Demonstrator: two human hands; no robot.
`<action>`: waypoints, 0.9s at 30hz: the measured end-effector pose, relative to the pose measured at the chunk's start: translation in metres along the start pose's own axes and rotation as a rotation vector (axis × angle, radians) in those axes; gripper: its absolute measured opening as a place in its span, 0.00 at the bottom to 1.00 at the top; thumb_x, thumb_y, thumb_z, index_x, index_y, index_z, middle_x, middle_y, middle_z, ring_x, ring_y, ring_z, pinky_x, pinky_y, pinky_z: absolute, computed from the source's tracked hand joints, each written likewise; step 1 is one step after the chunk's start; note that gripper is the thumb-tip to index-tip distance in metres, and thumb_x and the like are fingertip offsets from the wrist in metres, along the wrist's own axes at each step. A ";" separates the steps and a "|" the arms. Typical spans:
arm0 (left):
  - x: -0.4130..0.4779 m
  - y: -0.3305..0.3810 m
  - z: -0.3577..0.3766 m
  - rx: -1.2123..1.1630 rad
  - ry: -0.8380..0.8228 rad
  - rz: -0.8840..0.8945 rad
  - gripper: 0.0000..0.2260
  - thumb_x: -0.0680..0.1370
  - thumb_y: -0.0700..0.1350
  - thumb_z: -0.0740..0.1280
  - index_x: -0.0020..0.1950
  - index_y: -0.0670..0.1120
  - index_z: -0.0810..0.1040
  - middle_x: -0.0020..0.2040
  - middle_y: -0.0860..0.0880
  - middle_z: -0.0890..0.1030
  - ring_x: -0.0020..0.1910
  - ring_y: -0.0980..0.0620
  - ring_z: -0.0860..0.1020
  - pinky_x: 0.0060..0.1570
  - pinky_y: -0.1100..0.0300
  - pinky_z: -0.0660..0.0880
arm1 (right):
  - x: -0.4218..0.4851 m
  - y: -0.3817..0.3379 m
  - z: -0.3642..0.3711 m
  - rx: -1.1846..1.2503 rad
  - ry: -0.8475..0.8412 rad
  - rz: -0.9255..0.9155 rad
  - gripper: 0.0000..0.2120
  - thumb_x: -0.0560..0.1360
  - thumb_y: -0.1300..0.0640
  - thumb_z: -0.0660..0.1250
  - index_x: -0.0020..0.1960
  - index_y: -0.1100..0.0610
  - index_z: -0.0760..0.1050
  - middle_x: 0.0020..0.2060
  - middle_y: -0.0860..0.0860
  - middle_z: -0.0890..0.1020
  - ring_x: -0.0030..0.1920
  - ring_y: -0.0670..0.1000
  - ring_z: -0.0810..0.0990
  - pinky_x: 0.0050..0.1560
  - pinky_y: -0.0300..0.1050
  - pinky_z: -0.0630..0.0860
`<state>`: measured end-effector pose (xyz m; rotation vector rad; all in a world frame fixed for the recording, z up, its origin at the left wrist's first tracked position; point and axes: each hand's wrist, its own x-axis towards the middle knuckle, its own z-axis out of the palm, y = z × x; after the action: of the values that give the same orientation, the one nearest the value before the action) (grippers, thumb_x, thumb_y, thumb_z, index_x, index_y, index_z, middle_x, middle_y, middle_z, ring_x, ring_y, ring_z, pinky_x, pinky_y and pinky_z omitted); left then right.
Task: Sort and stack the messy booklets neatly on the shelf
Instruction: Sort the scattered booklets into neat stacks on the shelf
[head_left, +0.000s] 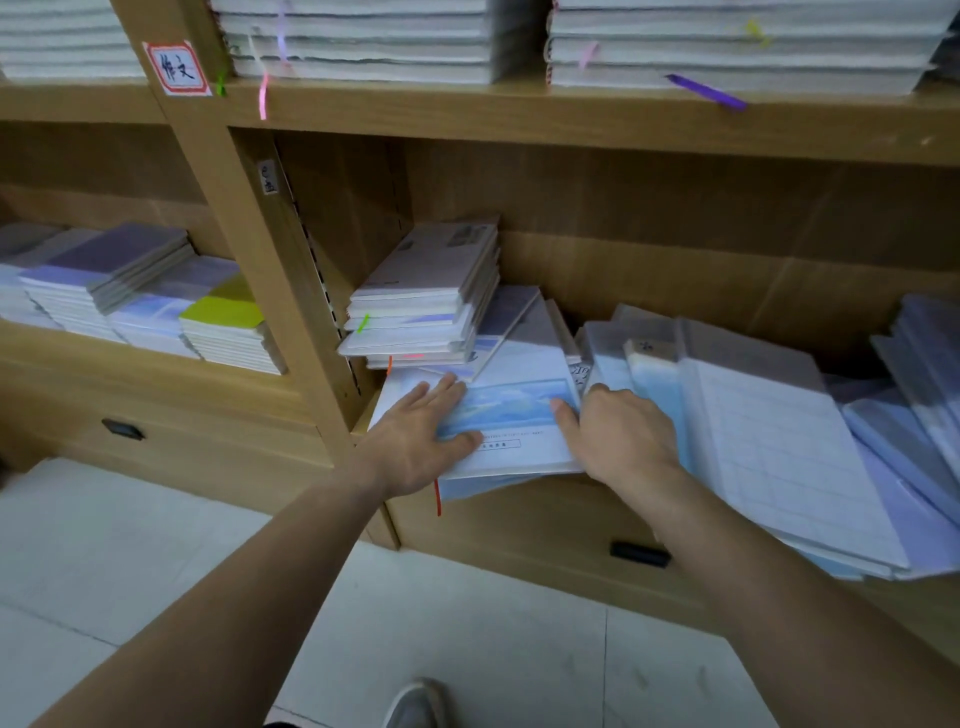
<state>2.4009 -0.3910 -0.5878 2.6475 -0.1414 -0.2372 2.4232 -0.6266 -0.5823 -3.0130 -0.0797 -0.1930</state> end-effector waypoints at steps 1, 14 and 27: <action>0.000 -0.001 0.000 -0.004 -0.005 -0.003 0.33 0.80 0.62 0.61 0.81 0.56 0.51 0.81 0.61 0.48 0.80 0.56 0.45 0.77 0.58 0.46 | -0.001 0.000 0.000 0.017 -0.008 0.000 0.24 0.82 0.36 0.51 0.49 0.56 0.71 0.48 0.56 0.82 0.49 0.60 0.80 0.39 0.48 0.67; -0.008 0.004 0.005 0.053 0.000 -0.022 0.31 0.82 0.62 0.56 0.81 0.57 0.47 0.81 0.60 0.44 0.80 0.54 0.43 0.78 0.48 0.47 | -0.023 0.007 0.002 0.317 -0.111 0.003 0.22 0.80 0.37 0.58 0.59 0.56 0.71 0.45 0.53 0.82 0.48 0.58 0.80 0.49 0.51 0.77; -0.002 0.007 0.007 0.101 -0.001 -0.028 0.31 0.81 0.64 0.53 0.81 0.58 0.46 0.81 0.61 0.45 0.80 0.52 0.43 0.78 0.46 0.43 | -0.027 0.002 0.007 0.841 -0.059 0.122 0.11 0.79 0.48 0.67 0.56 0.51 0.69 0.37 0.46 0.76 0.37 0.51 0.77 0.35 0.44 0.68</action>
<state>2.3969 -0.4006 -0.5903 2.7510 -0.1203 -0.2471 2.3972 -0.6287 -0.5930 -2.1749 0.0179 -0.0378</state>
